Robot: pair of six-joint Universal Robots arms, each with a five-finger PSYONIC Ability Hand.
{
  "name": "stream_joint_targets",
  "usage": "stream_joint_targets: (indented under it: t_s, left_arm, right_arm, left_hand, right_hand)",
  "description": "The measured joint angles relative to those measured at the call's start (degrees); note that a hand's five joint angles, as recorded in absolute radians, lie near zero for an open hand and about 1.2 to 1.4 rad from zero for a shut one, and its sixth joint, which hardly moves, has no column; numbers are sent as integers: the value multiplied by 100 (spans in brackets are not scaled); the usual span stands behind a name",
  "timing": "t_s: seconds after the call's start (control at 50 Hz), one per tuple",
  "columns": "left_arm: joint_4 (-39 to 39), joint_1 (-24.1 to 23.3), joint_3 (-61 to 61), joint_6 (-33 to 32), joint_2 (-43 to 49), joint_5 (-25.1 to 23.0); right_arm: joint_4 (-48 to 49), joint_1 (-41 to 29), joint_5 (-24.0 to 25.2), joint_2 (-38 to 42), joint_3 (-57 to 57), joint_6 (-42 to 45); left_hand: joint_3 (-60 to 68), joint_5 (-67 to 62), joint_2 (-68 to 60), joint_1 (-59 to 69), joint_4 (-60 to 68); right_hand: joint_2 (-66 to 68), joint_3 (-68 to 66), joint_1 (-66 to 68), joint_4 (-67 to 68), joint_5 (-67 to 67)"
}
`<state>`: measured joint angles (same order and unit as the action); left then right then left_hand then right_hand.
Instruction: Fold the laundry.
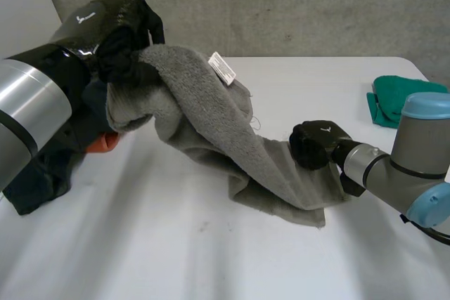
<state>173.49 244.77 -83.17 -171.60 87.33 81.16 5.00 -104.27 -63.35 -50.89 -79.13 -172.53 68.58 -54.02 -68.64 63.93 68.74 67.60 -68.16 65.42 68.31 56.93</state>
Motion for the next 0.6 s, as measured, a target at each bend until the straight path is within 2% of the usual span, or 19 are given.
stream_joint_targets:
  t_s: [0.08,0.2,0.24,0.28,0.3,0.32,0.36,0.42,0.54,0.6]
  left_arm:
    - [-3,76,6,-4,-32,12]
    - [-5,368,-183,-67,-117,-19]
    - [-1,489,-307,-116,-133,-37]
    - [7,560,-404,-168,-126,-46]
    - [11,583,-442,-194,-120,-49]
    - [22,614,-501,-248,-103,-53]
    - [33,637,-577,-341,-58,-56]
    - [49,626,-599,-473,41,-46]
    - [68,600,-388,-559,275,-10]
    - [72,589,-150,-550,460,17]
  right_arm:
    - [-59,37,-139,-237,2,34]
    - [-963,292,-174,-1490,93,398]
    - [-1543,461,-79,-1881,124,787]
    - [-1965,569,-2,-2091,99,1107]
    - [-2073,596,19,-2141,79,1195]
    - [-2330,662,74,-2247,-22,1406]
    - [-2543,730,130,-2346,-259,1608]
    - [-2390,750,113,-2427,-792,1533]
    - [-1577,649,-40,-2638,-1873,863]
    - [-807,470,-146,-2859,-2692,182]
  left_hand:
    - [0,0,0,0,0]
    - [0,0,0,0,0]
    - [0,0,0,0,0]
    - [0,0,0,0,0]
    - [0,0,0,0,0]
    - [0,0,0,0,0]
    - [0,0,0,0,0]
    - [0,0,-2,0,0]
    - [1,0,-3,0,0]
    - [1,0,-3,0,0]
  right_hand:
    - [0,-27,0,30,1]
    - [0,-28,0,47,0]
    - [-1004,1000,-841,-994,-963]
    - [-2847,2796,-2712,-2775,-2779]
    - [-3148,3103,-2906,-3087,-2993]
    - [-4057,4038,-3788,-4030,-4038]
    - [-4494,4562,-4251,-4587,-4575]
    - [-5049,5209,-4800,-5201,-5201]
    - [-5321,5422,-4987,-5410,-5369]
    - [-5321,5463,-5020,-5411,-5376]
